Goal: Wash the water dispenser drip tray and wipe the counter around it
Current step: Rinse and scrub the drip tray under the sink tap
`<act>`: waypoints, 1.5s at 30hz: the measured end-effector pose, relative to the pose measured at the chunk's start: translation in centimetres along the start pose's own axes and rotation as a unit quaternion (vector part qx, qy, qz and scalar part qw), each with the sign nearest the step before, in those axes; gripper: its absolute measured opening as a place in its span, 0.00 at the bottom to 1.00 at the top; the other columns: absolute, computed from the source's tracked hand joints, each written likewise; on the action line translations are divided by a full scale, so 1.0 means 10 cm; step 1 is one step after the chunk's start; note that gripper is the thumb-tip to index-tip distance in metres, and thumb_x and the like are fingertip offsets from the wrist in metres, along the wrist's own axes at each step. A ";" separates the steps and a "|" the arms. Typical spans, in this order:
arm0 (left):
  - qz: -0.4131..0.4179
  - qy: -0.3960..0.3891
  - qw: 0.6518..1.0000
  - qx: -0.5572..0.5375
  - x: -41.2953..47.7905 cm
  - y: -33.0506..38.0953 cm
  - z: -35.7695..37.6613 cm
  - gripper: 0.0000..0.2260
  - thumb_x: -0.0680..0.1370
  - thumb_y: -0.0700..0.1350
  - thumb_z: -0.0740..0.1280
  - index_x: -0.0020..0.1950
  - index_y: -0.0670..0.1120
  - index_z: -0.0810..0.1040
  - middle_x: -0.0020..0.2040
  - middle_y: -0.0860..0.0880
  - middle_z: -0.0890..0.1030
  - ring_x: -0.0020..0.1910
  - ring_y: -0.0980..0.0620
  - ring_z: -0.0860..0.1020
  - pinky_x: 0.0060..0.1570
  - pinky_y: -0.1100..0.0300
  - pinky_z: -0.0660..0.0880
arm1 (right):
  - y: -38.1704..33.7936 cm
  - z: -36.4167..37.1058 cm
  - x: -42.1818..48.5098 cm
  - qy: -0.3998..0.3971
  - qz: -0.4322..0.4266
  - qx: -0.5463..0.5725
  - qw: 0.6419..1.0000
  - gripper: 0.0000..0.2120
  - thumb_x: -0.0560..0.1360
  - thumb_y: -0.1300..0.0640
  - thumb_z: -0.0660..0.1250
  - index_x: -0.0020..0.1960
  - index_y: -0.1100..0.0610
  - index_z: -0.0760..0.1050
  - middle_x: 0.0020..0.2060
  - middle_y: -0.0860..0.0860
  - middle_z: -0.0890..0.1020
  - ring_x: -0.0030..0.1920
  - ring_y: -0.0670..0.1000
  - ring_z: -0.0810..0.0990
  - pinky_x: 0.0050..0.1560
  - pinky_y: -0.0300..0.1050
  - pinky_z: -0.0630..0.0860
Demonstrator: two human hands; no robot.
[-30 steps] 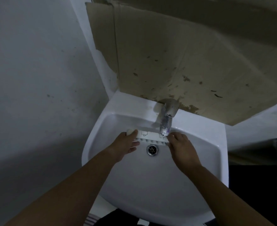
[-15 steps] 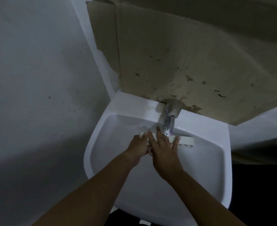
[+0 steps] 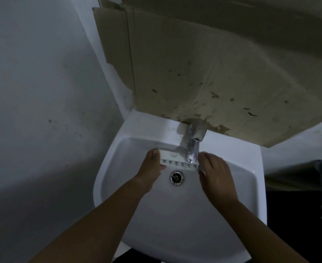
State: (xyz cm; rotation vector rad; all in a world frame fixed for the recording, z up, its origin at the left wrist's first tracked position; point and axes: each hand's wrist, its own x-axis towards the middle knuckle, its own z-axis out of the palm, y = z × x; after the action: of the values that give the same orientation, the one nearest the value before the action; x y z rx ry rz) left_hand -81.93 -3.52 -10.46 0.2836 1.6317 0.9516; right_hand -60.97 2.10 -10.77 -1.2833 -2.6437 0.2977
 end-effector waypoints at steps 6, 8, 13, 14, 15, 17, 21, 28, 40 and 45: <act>-0.042 0.008 0.999 0.000 0.02 0.05 -0.29 0.21 0.83 0.60 0.50 0.67 0.49 0.69 0.61 0.48 0.78 0.52 0.52 0.80 0.55 0.52 0.72 | -0.08 0.06 0.04 -0.017 0.066 0.114 0.991 0.19 0.79 0.54 0.66 0.68 0.53 0.69 0.64 0.53 0.74 0.61 0.54 0.73 0.56 0.50 0.76; -0.044 0.011 0.999 -0.003 0.02 0.05 -0.37 0.20 0.81 0.61 0.53 0.65 0.50 0.69 0.60 0.49 0.77 0.56 0.49 0.79 0.54 0.51 0.75 | -0.11 0.12 0.04 -0.026 0.066 0.185 0.980 0.16 0.79 0.55 0.65 0.65 0.53 0.70 0.61 0.51 0.75 0.58 0.52 0.74 0.56 0.48 0.75; -0.019 0.032 0.998 -0.059 0.03 0.02 -0.47 0.09 0.82 0.50 0.62 0.57 0.46 0.73 0.55 0.44 0.77 0.48 0.48 0.79 0.45 0.55 0.79 | -0.15 0.24 0.07 -0.055 0.116 0.293 0.947 0.10 0.79 0.57 0.66 0.60 0.55 0.76 0.54 0.50 0.78 0.52 0.49 0.77 0.51 0.36 0.75; -0.011 0.039 0.997 -0.072 0.04 0.02 -0.49 0.07 0.82 0.48 0.61 0.55 0.46 0.73 0.53 0.44 0.77 0.46 0.49 0.78 0.43 0.56 0.79 | -0.18 0.24 0.09 -0.047 0.139 0.312 0.939 0.10 0.79 0.57 0.67 0.60 0.55 0.77 0.54 0.50 0.79 0.51 0.47 0.78 0.49 0.31 0.73; 0.000 0.046 0.996 -0.075 0.04 0.02 -0.50 0.07 0.83 0.47 0.60 0.55 0.46 0.74 0.52 0.44 0.77 0.44 0.50 0.77 0.42 0.56 0.78 | -0.22 0.22 0.11 -0.033 0.171 0.333 0.927 0.09 0.79 0.56 0.67 0.59 0.53 0.77 0.52 0.49 0.80 0.50 0.46 0.78 0.48 0.30 0.72; 0.017 0.055 0.996 -0.070 0.06 0.03 -0.52 0.09 0.84 0.47 0.56 0.56 0.47 0.74 0.52 0.44 0.76 0.45 0.49 0.75 0.42 0.57 0.78 | -0.26 0.17 0.15 -0.022 0.248 0.387 0.888 0.07 0.79 0.54 0.67 0.54 0.42 0.76 0.49 0.46 0.82 0.47 0.46 0.81 0.47 0.38 0.76; 0.030 0.062 0.995 -0.078 0.07 0.03 -0.56 0.09 0.84 0.48 0.56 0.52 0.50 0.75 0.49 0.46 0.76 0.43 0.51 0.74 0.44 0.57 0.77 | -0.26 0.12 0.21 -0.104 0.341 0.498 0.790 0.07 0.80 0.52 0.64 0.57 0.43 0.74 0.48 0.50 0.83 0.44 0.54 0.85 0.43 0.50 0.83; -0.026 0.054 0.988 -0.140 0.04 0.01 -0.51 0.11 0.79 0.53 0.65 0.53 0.46 0.77 0.47 0.46 0.78 0.44 0.50 0.77 0.43 0.57 0.75 | -0.19 0.16 0.23 -0.131 0.386 0.427 0.807 0.13 0.81 0.46 0.56 0.44 0.52 0.72 0.39 0.52 0.77 0.35 0.51 0.72 0.37 0.45 0.70; 0.119 0.054 0.972 0.195 -0.01 -0.10 -0.59 0.09 0.78 0.37 0.62 0.55 0.47 0.73 0.48 0.46 0.77 0.44 0.49 0.75 0.42 0.58 0.73 | -0.03 0.22 0.07 -0.100 0.275 0.339 0.894 0.10 0.71 0.63 0.71 0.50 0.56 0.74 0.46 0.53 0.82 0.46 0.55 0.81 0.43 0.48 0.77; 0.205 0.067 0.918 0.333 -0.03 -0.17 -0.70 0.11 0.75 0.33 0.63 0.51 0.48 0.70 0.48 0.45 0.78 0.40 0.49 0.78 0.31 0.69 0.70 | -0.03 0.18 0.09 -0.038 0.202 0.292 0.934 0.17 0.66 0.63 0.76 0.42 0.48 0.70 0.49 0.47 0.80 0.48 0.50 0.80 0.46 0.50 0.79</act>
State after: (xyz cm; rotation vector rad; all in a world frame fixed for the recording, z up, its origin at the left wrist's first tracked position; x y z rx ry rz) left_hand -87.64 -7.78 -11.45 1.0815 2.0365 0.6897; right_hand -62.22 2.41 -12.37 -1.5799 -2.0543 1.1126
